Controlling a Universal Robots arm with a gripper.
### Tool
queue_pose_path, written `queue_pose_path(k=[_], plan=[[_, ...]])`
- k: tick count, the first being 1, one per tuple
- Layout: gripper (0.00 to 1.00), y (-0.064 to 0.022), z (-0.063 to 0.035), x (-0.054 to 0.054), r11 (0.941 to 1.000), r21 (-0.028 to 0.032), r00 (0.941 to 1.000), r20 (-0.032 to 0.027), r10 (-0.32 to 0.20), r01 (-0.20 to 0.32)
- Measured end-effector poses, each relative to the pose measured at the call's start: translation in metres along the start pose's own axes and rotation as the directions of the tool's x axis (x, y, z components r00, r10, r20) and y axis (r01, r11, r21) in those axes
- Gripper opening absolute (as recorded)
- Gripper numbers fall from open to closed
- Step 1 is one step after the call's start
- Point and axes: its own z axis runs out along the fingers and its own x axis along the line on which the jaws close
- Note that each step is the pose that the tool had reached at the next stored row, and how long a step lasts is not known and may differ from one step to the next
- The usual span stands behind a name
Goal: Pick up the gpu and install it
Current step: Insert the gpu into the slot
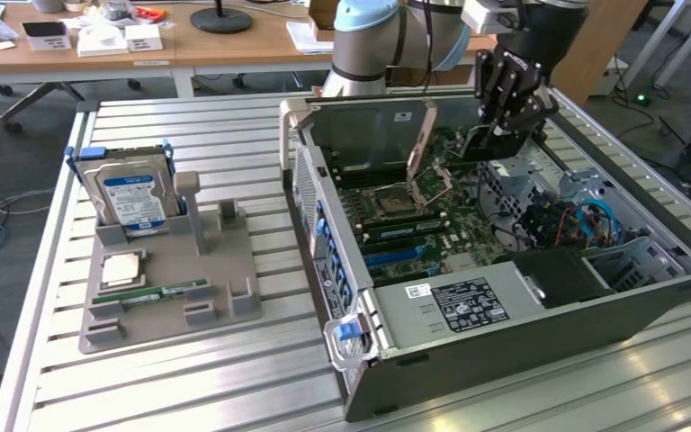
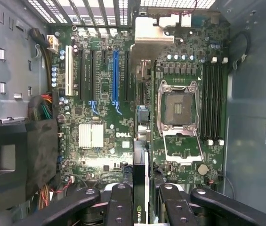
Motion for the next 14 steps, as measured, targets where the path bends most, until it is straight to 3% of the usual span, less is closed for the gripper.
queue_pose_path(k=[14], plan=[[0.26,0.0091,0.0000,0.012,1.0000,-0.0001,1.0000,-0.0001,0.000,0.000]])
